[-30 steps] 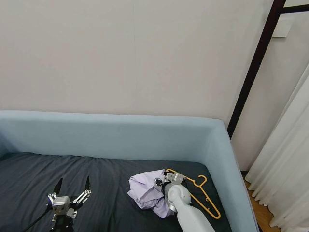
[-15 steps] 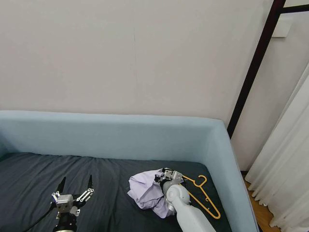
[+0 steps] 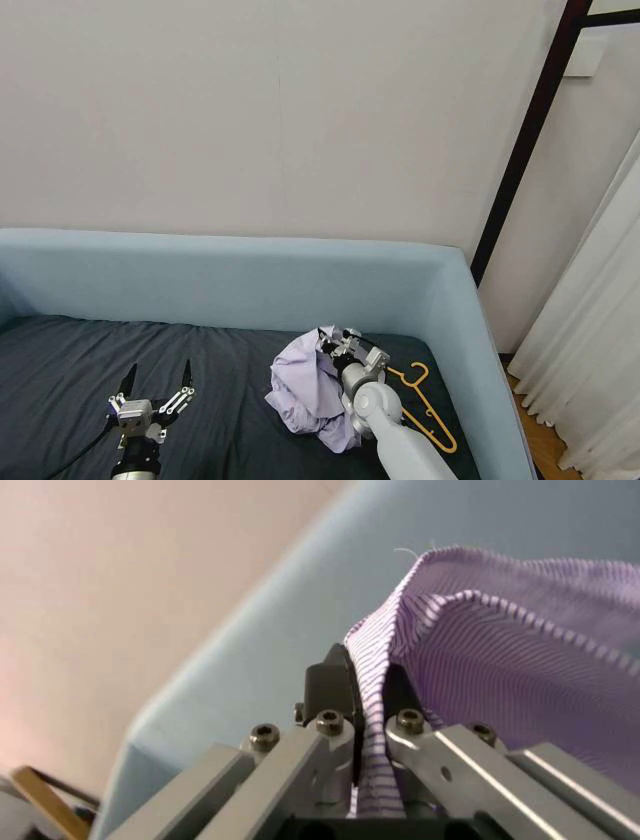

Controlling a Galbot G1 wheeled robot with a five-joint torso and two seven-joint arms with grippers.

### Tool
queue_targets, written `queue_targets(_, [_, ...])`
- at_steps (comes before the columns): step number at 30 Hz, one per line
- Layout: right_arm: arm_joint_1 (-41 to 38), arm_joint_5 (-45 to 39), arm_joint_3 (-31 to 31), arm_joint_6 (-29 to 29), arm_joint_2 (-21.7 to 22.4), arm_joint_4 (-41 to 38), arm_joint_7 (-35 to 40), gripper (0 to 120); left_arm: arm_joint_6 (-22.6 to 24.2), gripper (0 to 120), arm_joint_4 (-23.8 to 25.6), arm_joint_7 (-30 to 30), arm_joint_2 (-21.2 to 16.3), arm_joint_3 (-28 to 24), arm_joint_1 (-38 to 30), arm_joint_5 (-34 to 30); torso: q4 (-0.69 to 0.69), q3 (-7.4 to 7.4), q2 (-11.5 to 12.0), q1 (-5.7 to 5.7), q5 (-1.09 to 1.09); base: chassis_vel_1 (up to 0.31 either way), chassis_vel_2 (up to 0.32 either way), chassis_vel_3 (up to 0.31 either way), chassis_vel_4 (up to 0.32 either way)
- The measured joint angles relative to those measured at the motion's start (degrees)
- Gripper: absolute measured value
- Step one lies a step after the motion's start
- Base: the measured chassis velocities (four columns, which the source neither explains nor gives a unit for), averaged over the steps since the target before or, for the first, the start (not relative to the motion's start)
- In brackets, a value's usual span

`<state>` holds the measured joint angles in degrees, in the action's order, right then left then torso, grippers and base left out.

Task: Pick up the clothes from the sofa and hang them on the clothes hanger.

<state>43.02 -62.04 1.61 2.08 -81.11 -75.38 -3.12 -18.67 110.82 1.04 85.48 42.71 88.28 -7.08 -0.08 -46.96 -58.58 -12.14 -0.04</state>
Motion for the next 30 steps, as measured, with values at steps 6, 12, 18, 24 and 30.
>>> queue_targets(6, [-3.49,-7.04,-3.18,4.2,8.24,-9.37,-0.99,0,-0.73,100,-0.42,-0.02,-0.52,-0.17,-0.41,-0.64,0.0,0.0,0.0,0.0,0.01,0.0,0.0,0.0,0.0])
queue_targets(12, [-10.17,-14.17,-5.05,4.41,16.12,-17.81,1.62,0,-0.96,100,-0.35,-0.05,-1.49,0.16,-0.47,-1.59,0.0,0.0,0.0,0.0,0.01,0.0,0.0,0.0,0.0])
queue_targets(18, [-23.88,-18.75,-8.81,4.2,23.65,-15.68,-1.55,0,-1.58,100,-0.3,-0.16,-2.5,0.92,-0.21,-2.79,0.01,0.0,0.0,0.0,-0.01,0.0,0.0,0.0,0.0])
queue_targets(24, [-33.65,-21.37,-11.68,4.61,26.58,-8.22,-7.55,0,-1.85,100,0.08,-0.2,-3.24,1.72,-0.07,-3.96,0.01,0.0,0.0,-0.01,-0.01,0.0,0.0,0.0,0.0])
queue_targets(30, [-40.67,-24.29,-15.32,4.67,27.85,-5.2,-15.96,0,-1.93,100,0.4,-0.21,-3.61,2.1,-0.13,-4.67,0.01,0.01,0.0,-0.01,-0.04,0.0,0.0,0.0,0.0])
